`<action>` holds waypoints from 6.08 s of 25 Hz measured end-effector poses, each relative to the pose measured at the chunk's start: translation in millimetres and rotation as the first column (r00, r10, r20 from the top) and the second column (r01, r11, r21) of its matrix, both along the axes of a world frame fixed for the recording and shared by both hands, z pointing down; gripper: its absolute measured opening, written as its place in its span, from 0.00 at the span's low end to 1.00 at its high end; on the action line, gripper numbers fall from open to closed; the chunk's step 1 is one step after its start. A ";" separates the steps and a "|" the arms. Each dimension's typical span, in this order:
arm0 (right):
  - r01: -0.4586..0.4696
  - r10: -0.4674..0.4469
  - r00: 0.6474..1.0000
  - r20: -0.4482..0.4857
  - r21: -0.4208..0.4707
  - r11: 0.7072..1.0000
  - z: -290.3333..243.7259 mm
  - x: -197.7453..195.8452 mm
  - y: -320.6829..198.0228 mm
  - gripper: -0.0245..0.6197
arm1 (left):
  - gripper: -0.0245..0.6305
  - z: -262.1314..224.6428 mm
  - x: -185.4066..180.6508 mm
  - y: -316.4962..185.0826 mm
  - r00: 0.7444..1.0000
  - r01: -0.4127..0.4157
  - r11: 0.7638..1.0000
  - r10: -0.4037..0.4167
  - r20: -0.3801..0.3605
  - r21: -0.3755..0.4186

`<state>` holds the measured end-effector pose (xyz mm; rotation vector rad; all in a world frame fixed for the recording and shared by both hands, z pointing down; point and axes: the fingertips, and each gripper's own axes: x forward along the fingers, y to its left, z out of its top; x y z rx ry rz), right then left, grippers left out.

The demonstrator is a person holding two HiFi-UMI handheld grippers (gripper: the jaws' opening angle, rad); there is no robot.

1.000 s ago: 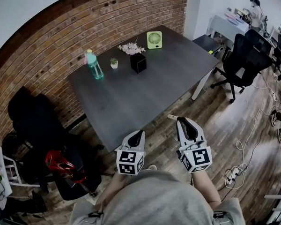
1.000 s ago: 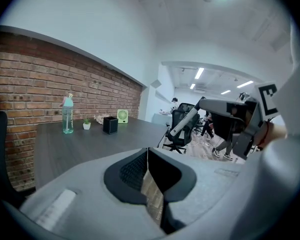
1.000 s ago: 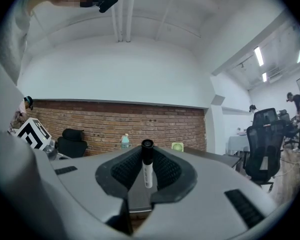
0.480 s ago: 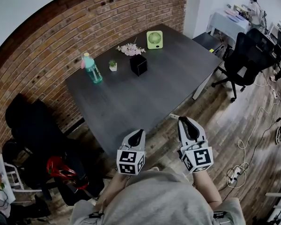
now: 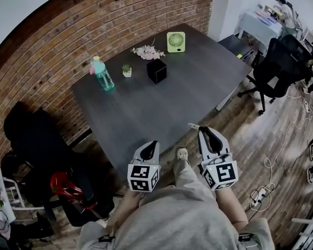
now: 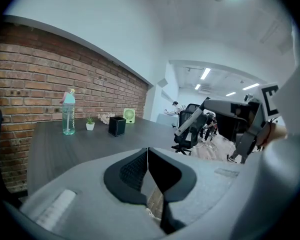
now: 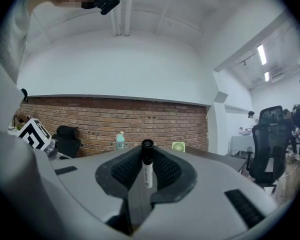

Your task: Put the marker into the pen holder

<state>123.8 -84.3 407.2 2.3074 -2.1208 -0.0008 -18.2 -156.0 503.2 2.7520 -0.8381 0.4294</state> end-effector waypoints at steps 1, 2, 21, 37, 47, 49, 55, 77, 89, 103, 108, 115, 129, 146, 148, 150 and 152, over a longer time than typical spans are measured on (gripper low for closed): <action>0.005 -0.005 1.000 0.000 0.002 1.000 -0.3 2.1 -5.9 0.14 | 0.07 0.3 1.8 -4.8 1.000 0.006 1.000 -0.006 0.000 0.001; 0.013 -0.013 1.000 0.000 0.004 1.000 -0.2 4.1 -12.1 0.14 | 0.07 0.7 3.8 -9.8 1.000 0.012 1.000 -0.012 0.000 0.002; 0.172 -0.172 0.985 -0.016 0.020 0.985 -14.6 77.6 -159.3 0.14 | 0.07 -9.4 61.3 -129.0 0.984 0.176 0.984 -0.176 0.005 0.010; 0.320 -0.320 0.947 -0.012 0.000 0.947 -7.1 110.2 -280.5 0.14 | 0.07 -0.3 80.2 -198.1 0.946 0.324 0.946 -0.323 0.030 -0.022; 0.383 -0.383 0.924 -0.006 -0.025 0.923 8.1 119.6 -351.4 0.14 | 0.07 11.3 77.0 -223.9 0.913 0.407 0.913 -0.404 0.057 -0.041; 0.393 -0.394 0.919 -0.004 -0.035 0.919 12.8 121.3 -364.1 0.14 | 0.07 13.1 77.6 -228.2 0.908 0.418 0.907 -0.415 0.062 -0.043; 0.420 -0.420 0.907 0.008 -0.060 0.905 30.4 124.6 -396.4 0.14 | 0.07 19.8 80.5 -237.4 0.896 0.443 0.896 -0.439 0.074 -0.046; 0.479 -0.485 0.874 0.037 -0.240 0.844 119.8 114.3 -463.4 0.14 | 0.07 36.1 72.2 -254.9 0.851 0.521 0.851 -0.512 0.119 -0.063; 0.475 -0.490 0.871 0.034 -0.306 0.825 147.9 111.7 -469.2 0.14 | 0.07 38.1 70.7 -257.2 0.848 0.525 0.849 -0.515 0.127 -0.063; 0.473 -0.491 0.871 0.024 -0.309 0.825 155.2 114.8 -470.0 0.14 | 0.07 37.8 80.9 -252.2 0.858 0.508 0.859 -0.498 0.128 -0.064; 0.478 -0.498 0.867 0.020 -0.314 0.820 155.9 114.9 -469.4 0.14 | 0.07 37.1 81.1 -251.0 0.858 0.508 0.859 -0.498 0.127 -0.060; 0.475 -0.499 0.867 0.009 -0.320 0.820 156.6 114.7 -469.3 0.15 | 0.07 35.7 82.4 -248.5 0.861 0.503 0.862 -0.494 0.122 -0.054; 0.444 -0.465 0.885 0.009 -0.315 0.839 143.9 124.1 -431.6 0.17 | 0.07 26.9 81.9 -239.9 0.873 0.485 0.873 -0.478 0.101 -0.053; 0.416 -0.414 0.909 0.049 -0.167 0.894 58.3 81.3 -310.2 0.16 | 0.07 5.6 56.0 -187.1 0.910 0.415 0.909 -0.413 0.048 -0.046; 0.413 -0.410 0.911 0.049 -0.143 0.900 46.4 73.7 -294.1 0.16 | 0.07 4.0 50.3 -179.5 0.912 0.409 0.911 -0.408 0.036 -0.049; 0.410 -0.407 0.912 0.046 -0.121 0.904 36.1 66.1 -278.0 0.16 | 0.07 3.5 44.8 -171.5 0.915 0.403 0.914 -0.402 0.028 -0.054; 0.404 -0.402 0.915 0.046 -0.104 0.909 28.9 58.9 -261.9 0.15 | 0.07 3.0 39.5 -162.0 0.920 0.391 0.919 -0.391 0.023 -0.054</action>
